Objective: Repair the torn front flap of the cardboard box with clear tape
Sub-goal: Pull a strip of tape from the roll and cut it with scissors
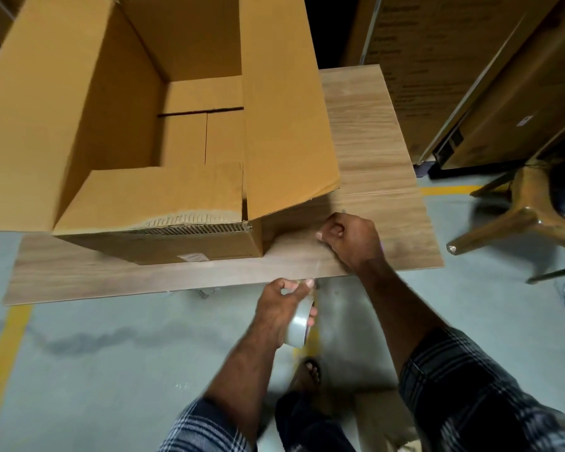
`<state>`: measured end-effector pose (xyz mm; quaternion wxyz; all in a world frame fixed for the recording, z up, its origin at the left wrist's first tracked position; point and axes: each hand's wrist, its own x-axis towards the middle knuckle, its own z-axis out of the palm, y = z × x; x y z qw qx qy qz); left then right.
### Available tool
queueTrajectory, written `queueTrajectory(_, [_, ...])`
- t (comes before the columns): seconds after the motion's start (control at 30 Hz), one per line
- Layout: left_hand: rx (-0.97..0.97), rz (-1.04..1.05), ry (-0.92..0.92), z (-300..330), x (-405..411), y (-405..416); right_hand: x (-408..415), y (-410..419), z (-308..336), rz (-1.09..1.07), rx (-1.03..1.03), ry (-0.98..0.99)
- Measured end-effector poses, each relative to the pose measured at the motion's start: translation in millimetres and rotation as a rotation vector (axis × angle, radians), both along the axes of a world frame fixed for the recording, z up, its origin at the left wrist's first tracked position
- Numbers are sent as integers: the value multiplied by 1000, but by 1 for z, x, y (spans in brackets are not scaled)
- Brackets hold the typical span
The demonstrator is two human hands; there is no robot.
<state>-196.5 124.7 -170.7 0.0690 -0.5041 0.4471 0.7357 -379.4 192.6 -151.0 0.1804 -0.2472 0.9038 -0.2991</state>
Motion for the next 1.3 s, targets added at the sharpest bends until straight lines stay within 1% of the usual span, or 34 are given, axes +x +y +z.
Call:
queueTrajectory(0.13, [35, 41, -68, -19, -10, 4, -1, -12, -20, 35, 205, 205])
queueTrajectory(0.2, [18, 37, -95, -27, -13, 1, 3, -17, -28, 19, 226, 287])
queueTrajectory(0.27, [27, 46, -95, -35, -14, -1, 9, -20, -35, -3, 173, 329])
queueTrajectory(0.33, [42, 47, -87, -42, -13, -2, 12, -18, -39, -42, 108, 347])
queueTrajectory(0.4, [58, 55, -69, -46, -13, -3, 10, -12, -33, -43, 131, 336])
queueTrajectory(0.5, [100, 66, -49, -46, -14, -4, -3, 10, -15, -111, 84, 289])
queueTrajectory(0.57, [106, 60, -47, -45, -14, -4, -9, 32, -12, -164, 125, 297])
queueTrajectory(0.67, [54, 47, -26, -38, -9, -1, -2, 52, -17, -109, 279, 233])
queueTrajectory(0.73, [41, 30, -17, -33, -3, -1, 0, 53, -19, -105, 320, 199])
queueTrajectory(0.87, [101, 16, 13, -26, 2, -3, -11, 57, -19, -87, 358, 129])
queueTrajectory(1.03, [59, 23, -47, -21, -5, 2, -10, 62, -11, -47, 401, 81])
queueTrajectory(1.13, [80, 14, -67, -17, -6, 1, -11, 75, 2, 4, 345, -4])
queueTrajectory(1.2, [121, 24, -76, -13, -7, 0, -2, 88, 16, 66, 205, -138])
queueTrajectory(1.27, [150, 45, -82, -12, -7, 1, 13, 98, 31, 128, 34, -404])
queueTrajectory(1.3, [152, 50, -75, -12, -6, 2, 19, 102, 36, 156, -1, -554])
